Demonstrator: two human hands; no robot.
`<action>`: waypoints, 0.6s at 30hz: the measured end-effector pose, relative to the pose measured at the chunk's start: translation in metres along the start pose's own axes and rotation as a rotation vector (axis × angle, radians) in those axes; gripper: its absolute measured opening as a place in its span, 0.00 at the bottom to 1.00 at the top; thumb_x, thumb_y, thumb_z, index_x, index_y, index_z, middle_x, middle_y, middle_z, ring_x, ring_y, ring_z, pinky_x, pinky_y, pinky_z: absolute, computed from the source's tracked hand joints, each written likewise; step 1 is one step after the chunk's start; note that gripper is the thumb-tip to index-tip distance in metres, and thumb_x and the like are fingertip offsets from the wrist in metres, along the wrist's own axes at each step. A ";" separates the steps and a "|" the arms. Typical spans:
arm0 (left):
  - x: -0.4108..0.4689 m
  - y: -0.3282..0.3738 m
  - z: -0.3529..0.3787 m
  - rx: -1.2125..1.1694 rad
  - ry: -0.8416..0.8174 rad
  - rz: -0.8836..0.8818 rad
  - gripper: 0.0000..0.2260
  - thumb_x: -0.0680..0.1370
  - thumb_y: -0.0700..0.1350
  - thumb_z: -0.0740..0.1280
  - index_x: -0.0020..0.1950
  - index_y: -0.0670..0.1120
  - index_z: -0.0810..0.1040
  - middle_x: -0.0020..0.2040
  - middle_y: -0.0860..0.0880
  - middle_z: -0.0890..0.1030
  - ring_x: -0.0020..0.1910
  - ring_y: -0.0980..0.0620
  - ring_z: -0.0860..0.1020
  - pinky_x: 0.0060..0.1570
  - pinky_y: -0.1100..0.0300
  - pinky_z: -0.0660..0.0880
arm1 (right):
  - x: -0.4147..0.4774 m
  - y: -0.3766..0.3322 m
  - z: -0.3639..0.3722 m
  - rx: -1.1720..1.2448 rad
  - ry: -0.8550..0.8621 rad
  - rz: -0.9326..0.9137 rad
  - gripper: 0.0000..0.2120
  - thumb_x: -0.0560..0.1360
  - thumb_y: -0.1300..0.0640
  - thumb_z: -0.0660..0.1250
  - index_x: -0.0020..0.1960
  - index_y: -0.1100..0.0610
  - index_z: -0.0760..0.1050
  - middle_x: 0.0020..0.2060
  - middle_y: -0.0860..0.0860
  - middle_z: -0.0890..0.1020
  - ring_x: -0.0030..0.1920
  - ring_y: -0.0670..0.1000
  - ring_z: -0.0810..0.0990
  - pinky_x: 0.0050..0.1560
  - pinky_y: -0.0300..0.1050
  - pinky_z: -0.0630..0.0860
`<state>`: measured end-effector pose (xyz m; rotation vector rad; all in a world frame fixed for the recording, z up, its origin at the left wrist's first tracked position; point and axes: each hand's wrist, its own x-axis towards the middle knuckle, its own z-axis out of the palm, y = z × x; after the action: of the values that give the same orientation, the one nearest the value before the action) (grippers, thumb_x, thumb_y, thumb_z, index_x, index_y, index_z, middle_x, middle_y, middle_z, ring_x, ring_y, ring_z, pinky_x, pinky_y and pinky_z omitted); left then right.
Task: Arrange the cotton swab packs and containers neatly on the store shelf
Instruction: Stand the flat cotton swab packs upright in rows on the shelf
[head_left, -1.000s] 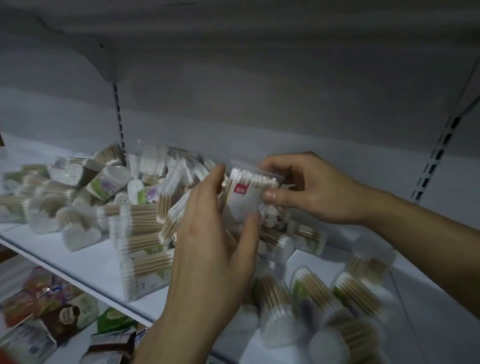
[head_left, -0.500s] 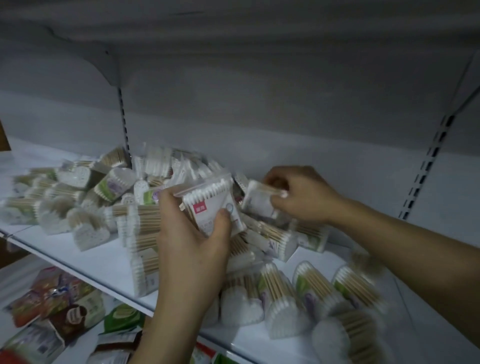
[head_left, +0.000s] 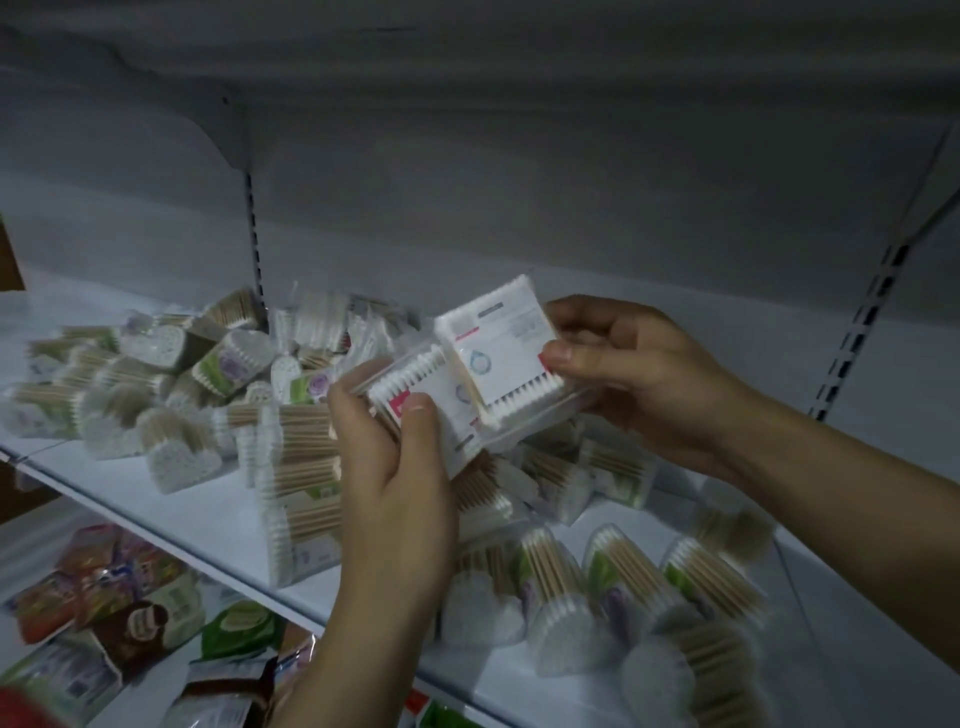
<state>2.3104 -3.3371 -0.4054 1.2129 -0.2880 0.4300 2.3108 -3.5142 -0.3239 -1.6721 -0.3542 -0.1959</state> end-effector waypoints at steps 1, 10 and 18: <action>-0.002 0.002 0.002 -0.026 -0.027 -0.012 0.09 0.85 0.54 0.62 0.64 0.54 0.71 0.56 0.58 0.84 0.57 0.55 0.83 0.61 0.41 0.79 | -0.001 0.002 0.005 -0.087 -0.018 -0.013 0.18 0.70 0.66 0.75 0.59 0.66 0.78 0.48 0.62 0.84 0.45 0.53 0.84 0.43 0.42 0.82; -0.003 -0.001 0.003 -0.088 -0.021 -0.117 0.12 0.83 0.45 0.66 0.64 0.49 0.69 0.51 0.53 0.85 0.47 0.49 0.86 0.39 0.48 0.84 | 0.045 0.036 -0.029 -1.012 0.222 0.057 0.09 0.77 0.51 0.71 0.55 0.54 0.81 0.44 0.49 0.84 0.46 0.51 0.83 0.48 0.43 0.76; -0.004 -0.002 0.006 -0.128 -0.042 -0.141 0.15 0.83 0.43 0.65 0.69 0.52 0.67 0.56 0.48 0.83 0.49 0.44 0.86 0.34 0.52 0.82 | 0.048 0.071 -0.031 -1.240 -0.066 -0.073 0.15 0.72 0.54 0.75 0.58 0.49 0.82 0.48 0.47 0.82 0.49 0.49 0.80 0.52 0.43 0.75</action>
<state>2.3082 -3.3444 -0.4069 1.1100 -0.2599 0.2600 2.3824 -3.5463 -0.3705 -2.8909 -0.3618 -0.4750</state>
